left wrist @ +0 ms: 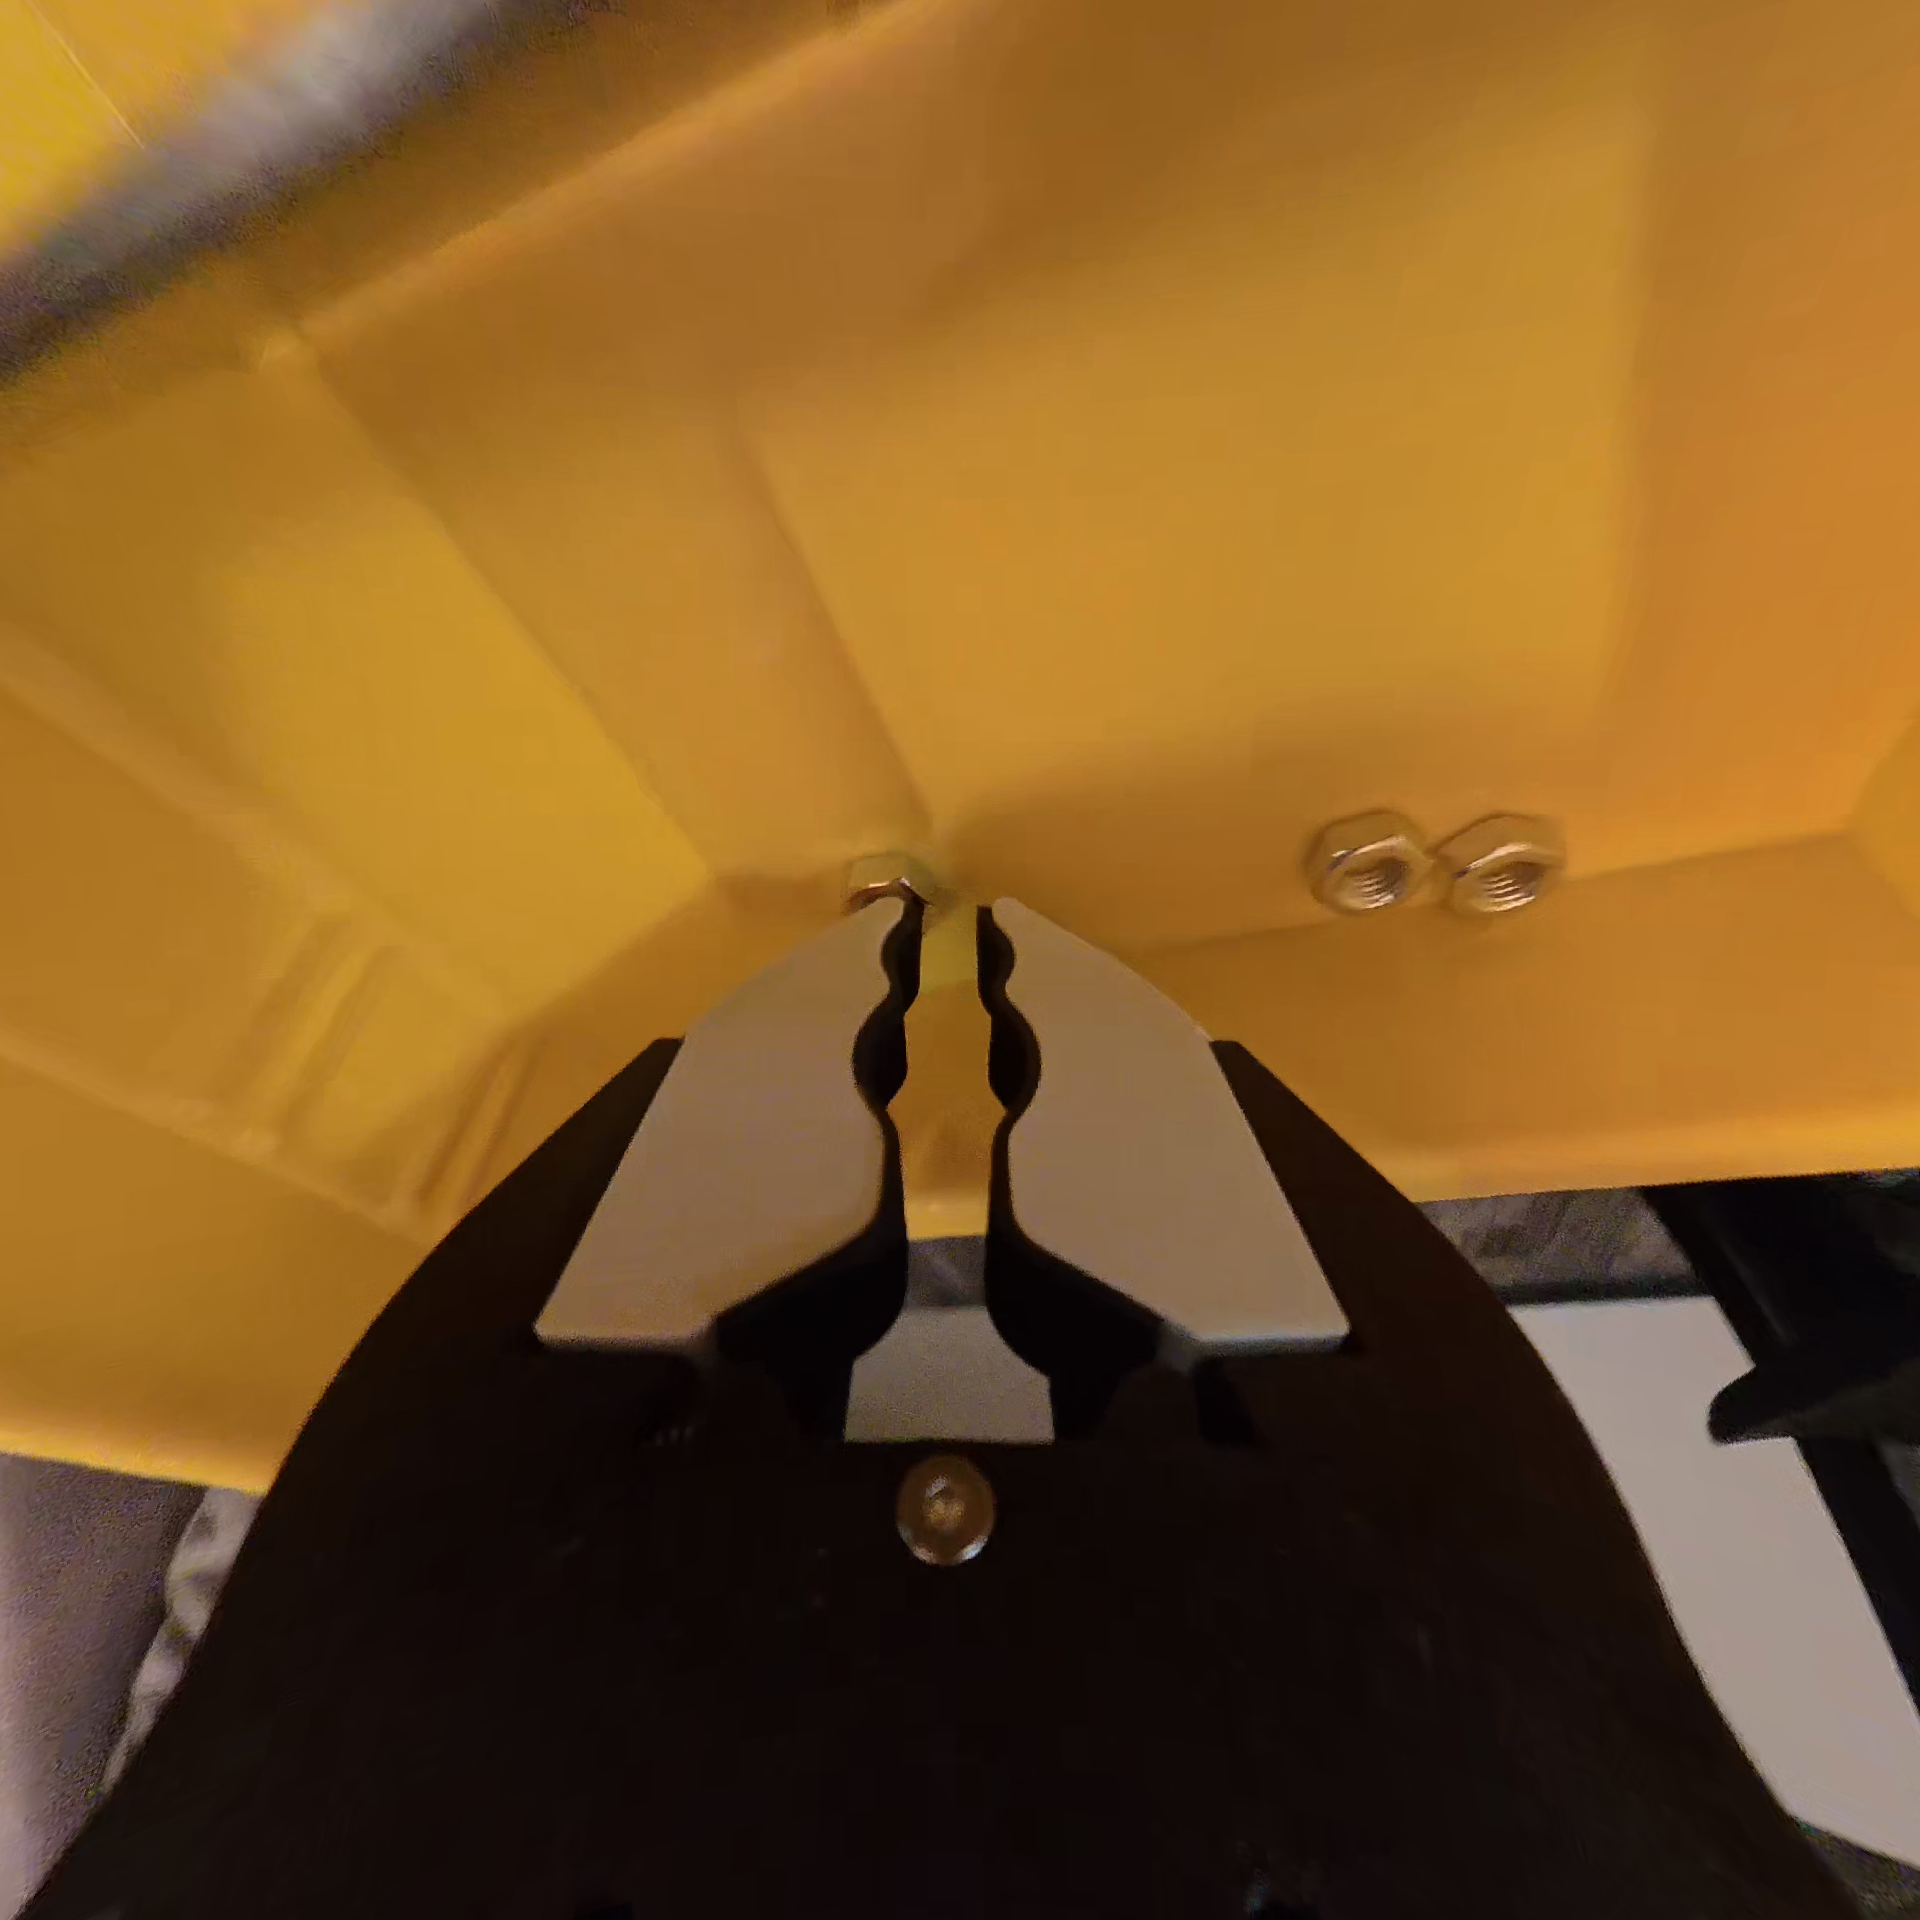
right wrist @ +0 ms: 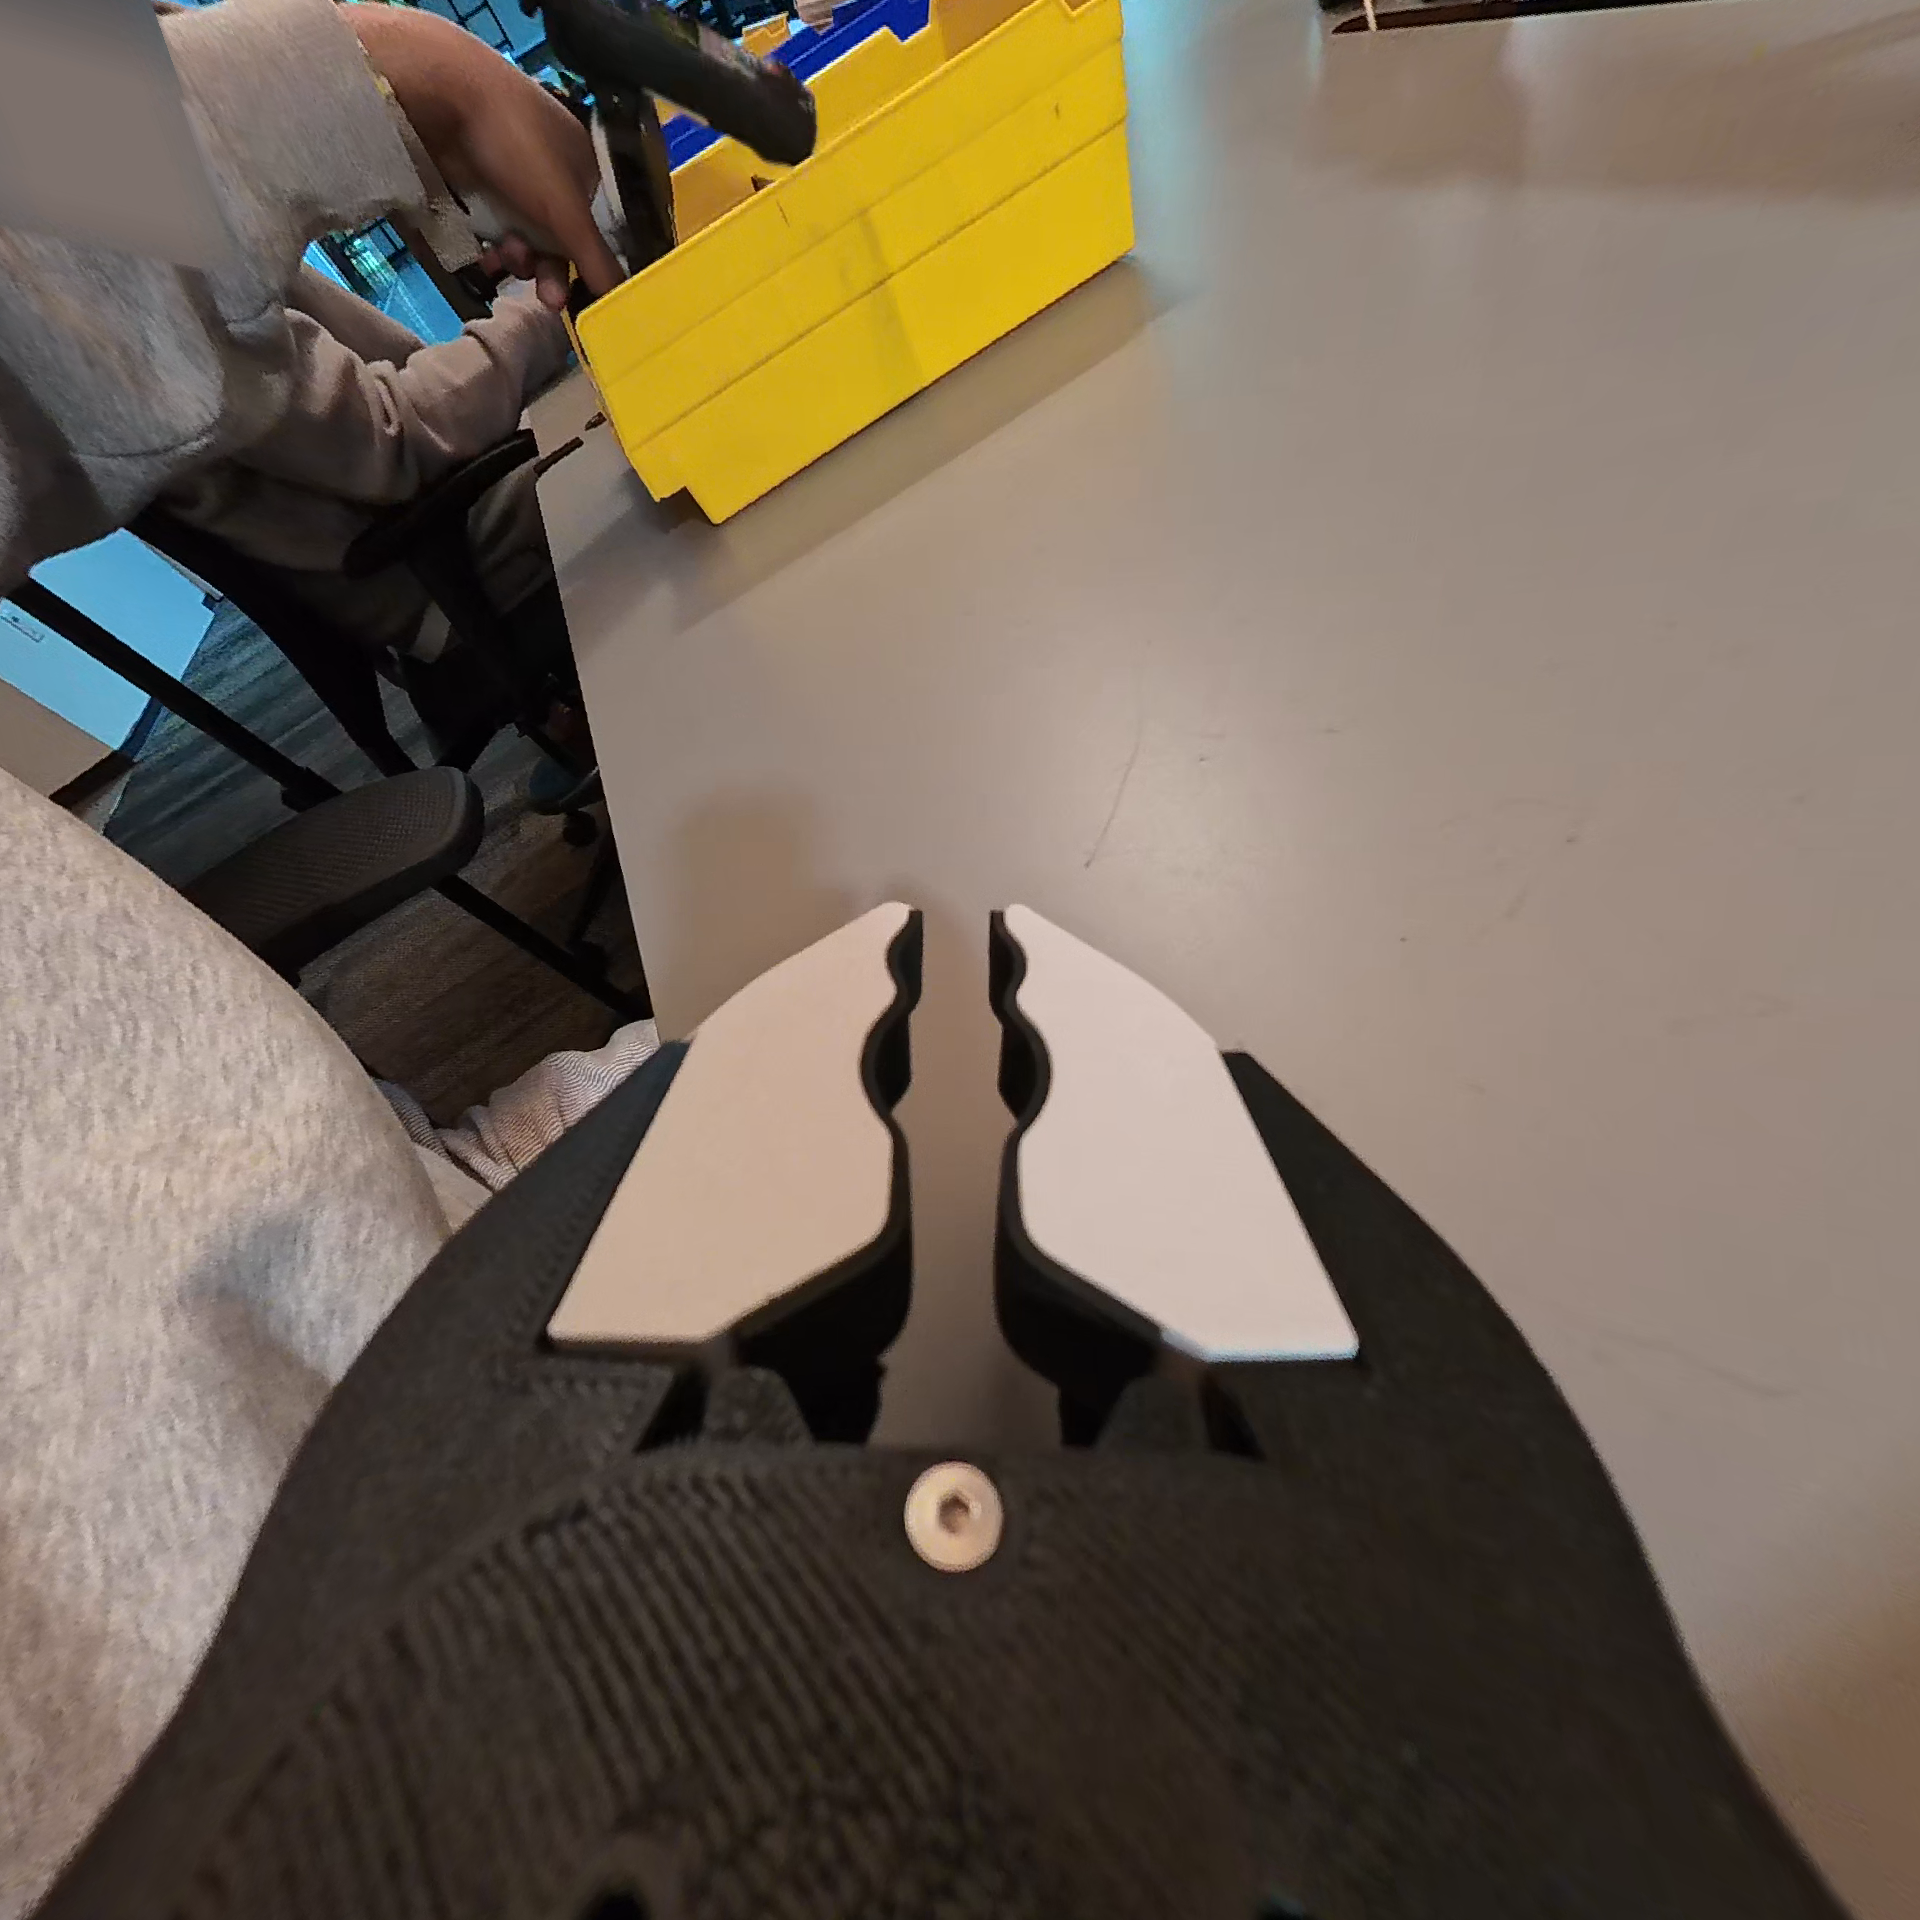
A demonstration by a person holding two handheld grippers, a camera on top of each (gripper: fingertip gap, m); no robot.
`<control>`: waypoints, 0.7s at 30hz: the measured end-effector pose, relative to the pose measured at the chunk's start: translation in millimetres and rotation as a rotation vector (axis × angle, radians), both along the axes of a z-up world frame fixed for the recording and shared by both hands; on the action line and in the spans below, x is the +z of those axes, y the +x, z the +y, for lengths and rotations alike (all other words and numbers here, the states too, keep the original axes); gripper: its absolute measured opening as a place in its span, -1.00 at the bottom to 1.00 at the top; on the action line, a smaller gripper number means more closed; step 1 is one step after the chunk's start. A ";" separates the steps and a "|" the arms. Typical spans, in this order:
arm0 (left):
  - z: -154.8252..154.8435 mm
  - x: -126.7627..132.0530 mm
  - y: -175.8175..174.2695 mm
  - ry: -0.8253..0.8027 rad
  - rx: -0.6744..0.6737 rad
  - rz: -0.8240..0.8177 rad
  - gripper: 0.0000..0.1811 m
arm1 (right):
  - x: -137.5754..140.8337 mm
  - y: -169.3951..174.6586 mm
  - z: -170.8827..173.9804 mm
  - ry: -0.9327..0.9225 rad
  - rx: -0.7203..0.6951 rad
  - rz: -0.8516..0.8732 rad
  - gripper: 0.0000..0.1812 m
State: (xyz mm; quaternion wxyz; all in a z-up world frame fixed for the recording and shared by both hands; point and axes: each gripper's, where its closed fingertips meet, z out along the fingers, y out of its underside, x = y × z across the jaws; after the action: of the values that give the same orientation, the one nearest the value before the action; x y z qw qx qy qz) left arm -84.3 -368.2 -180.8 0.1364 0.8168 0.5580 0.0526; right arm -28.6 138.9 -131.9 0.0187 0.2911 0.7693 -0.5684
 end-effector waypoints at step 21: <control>-3.1 -1.1 -9.1 0.073 0.076 0.106 -0.77 | 0.5 2.3 -2.6 0.003 0.006 0.009 -0.87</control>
State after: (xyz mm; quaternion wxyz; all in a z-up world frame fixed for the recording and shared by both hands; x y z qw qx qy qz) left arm -93.4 -371.3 -181.9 0.0749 0.8012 0.5926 0.0347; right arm -26.2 136.3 -131.4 0.0168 0.2862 0.7713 -0.5682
